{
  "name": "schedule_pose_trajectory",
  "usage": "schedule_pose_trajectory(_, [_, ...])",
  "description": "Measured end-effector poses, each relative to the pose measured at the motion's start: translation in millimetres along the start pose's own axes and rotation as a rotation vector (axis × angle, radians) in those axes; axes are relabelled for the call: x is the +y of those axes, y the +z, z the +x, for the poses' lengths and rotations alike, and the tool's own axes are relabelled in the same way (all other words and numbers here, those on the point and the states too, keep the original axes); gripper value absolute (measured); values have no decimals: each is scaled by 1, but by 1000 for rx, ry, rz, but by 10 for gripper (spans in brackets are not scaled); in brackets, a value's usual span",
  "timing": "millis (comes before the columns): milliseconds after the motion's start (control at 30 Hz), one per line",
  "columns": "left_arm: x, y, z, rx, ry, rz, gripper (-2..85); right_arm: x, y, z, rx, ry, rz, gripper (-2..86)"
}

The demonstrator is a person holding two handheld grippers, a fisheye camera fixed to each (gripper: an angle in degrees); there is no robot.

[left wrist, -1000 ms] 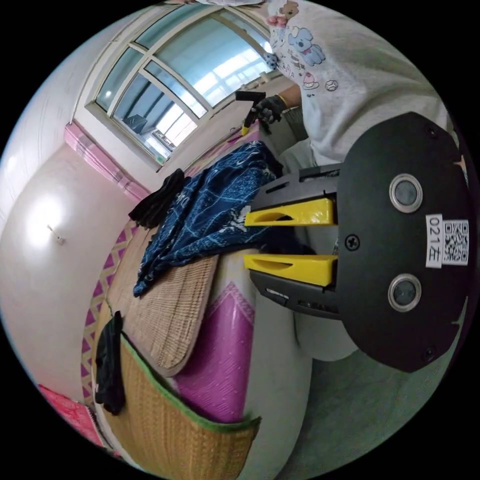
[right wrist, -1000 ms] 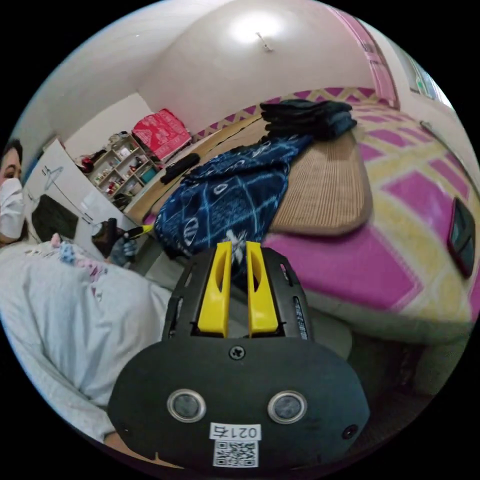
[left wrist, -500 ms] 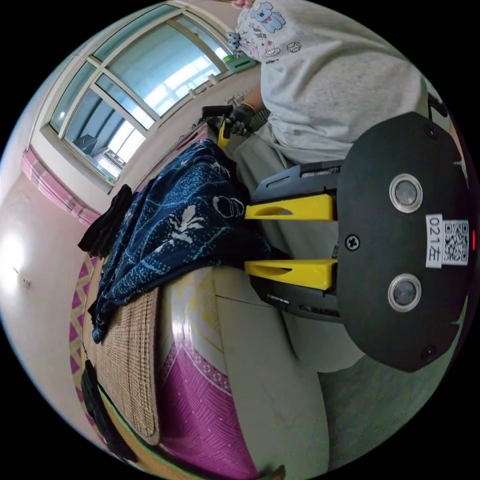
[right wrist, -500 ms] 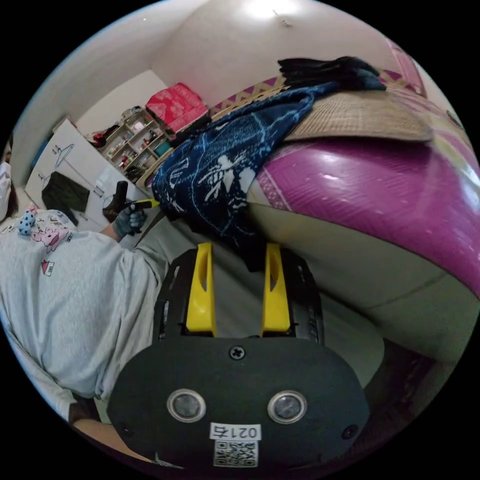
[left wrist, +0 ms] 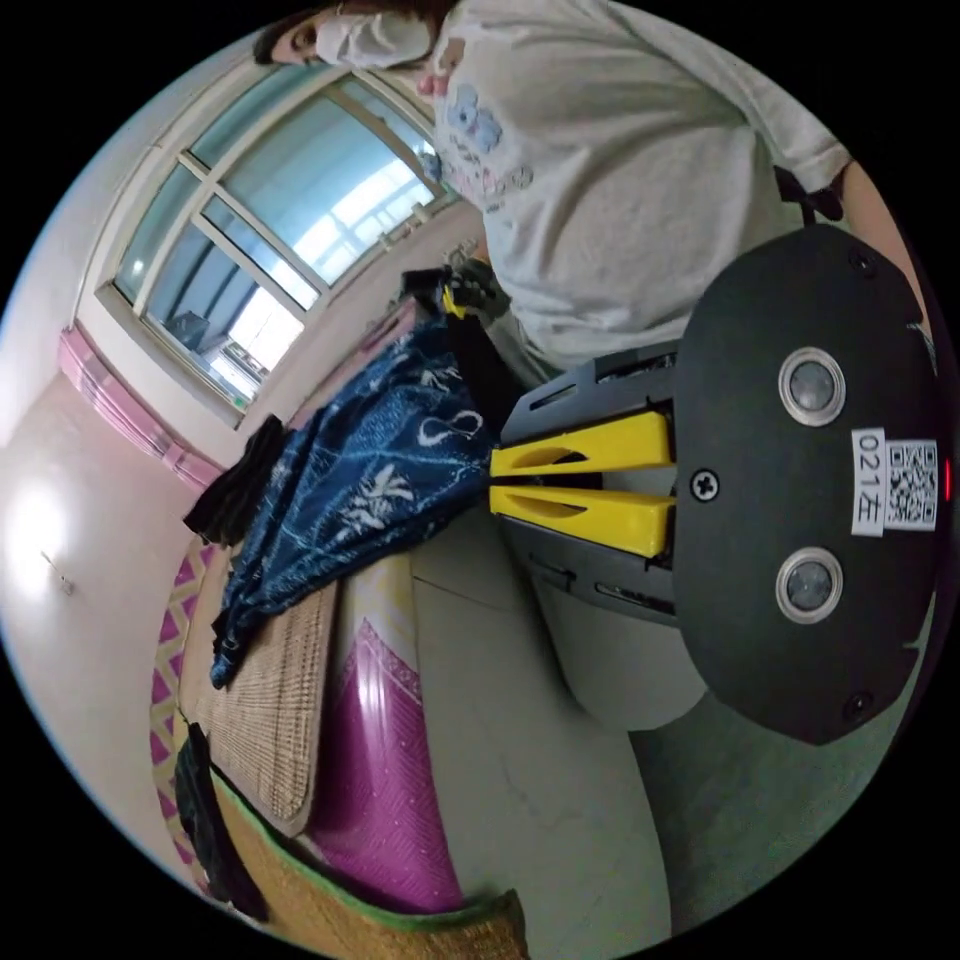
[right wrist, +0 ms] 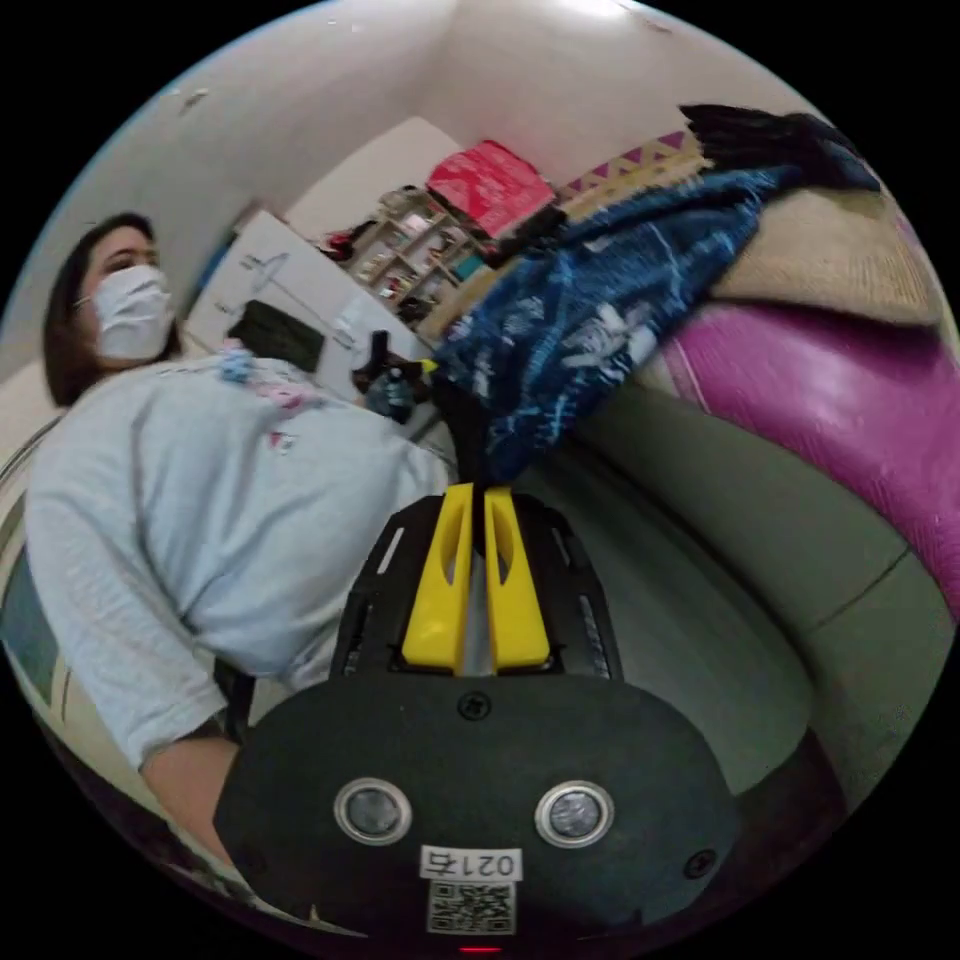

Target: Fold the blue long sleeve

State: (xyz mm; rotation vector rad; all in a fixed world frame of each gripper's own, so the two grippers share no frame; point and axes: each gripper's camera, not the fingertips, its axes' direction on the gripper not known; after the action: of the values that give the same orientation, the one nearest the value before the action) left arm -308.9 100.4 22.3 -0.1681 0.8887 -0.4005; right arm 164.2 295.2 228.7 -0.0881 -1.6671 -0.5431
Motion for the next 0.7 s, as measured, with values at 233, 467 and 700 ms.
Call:
schedule_pose_trajectory(233, [-144,-64,-8,199,-67,85,-10,-101,-103,8,-66,-107,207,-2])
schedule_pose_trajectory(467, [-349,-33,-91,107,-122,37,-6,-262,-169,144,-72,98,319,18])
schedule_pose_trajectory(700, [-411,64,-263,50,-532,117,46,-307,-180,282,158,526,395,107])
